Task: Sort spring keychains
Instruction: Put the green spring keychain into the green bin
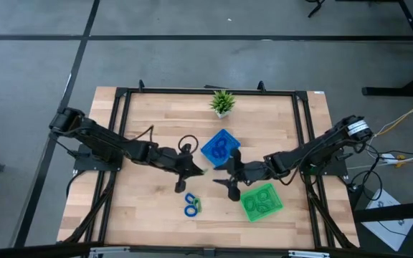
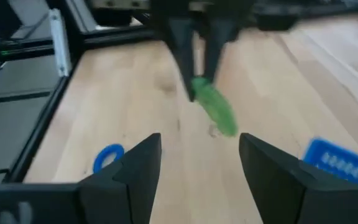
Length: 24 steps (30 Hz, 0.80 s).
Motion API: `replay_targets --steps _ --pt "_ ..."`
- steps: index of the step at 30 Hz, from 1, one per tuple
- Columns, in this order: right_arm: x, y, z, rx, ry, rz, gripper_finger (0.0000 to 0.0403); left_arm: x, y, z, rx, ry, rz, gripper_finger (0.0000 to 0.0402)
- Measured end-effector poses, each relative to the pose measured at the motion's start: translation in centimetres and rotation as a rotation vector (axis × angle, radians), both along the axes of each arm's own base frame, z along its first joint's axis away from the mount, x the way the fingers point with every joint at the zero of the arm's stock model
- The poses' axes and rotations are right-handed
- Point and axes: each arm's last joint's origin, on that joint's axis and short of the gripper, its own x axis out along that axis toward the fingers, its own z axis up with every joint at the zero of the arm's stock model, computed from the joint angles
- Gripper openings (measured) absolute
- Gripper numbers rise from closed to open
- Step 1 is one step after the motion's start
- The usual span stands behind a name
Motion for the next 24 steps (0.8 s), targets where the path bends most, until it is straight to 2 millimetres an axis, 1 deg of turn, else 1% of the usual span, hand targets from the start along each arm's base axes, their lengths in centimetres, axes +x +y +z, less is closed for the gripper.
replay_targets --steps 3,7,12,14,18,24 --pt "0.6 0.4 -0.2 -0.041 -0.047 0.041 0.0215 0.2 -0.1 0.8 -0.033 -0.074 0.0 0.0019" --pt "1.3 0.7 -0.6 -0.074 -0.095 0.066 0.0215 0.4 -0.3 1.5 -0.071 -0.141 -0.055 0.0019" --pt "1.7 0.8 -1.4 -0.08 -0.088 0.064 0.0215 0.4 -0.4 1.5 -0.097 -0.138 -0.063 0.0019" --pt "1.8 0.8 -1.6 -0.088 -0.085 0.039 0.0215 0.4 -0.4 1.5 -0.115 -0.132 -0.068 0.0019" --pt "1.8 0.6 -1.5 -0.106 -0.092 -0.017 0.0215 0.3 -0.5 1.5 -0.144 -0.125 -0.106 0.0019" --pt "1.9 0.6 -1.2 -0.094 -0.128 -0.021 0.0212 0.3 -0.5 1.5 -0.154 -0.12 -0.102 0.002"
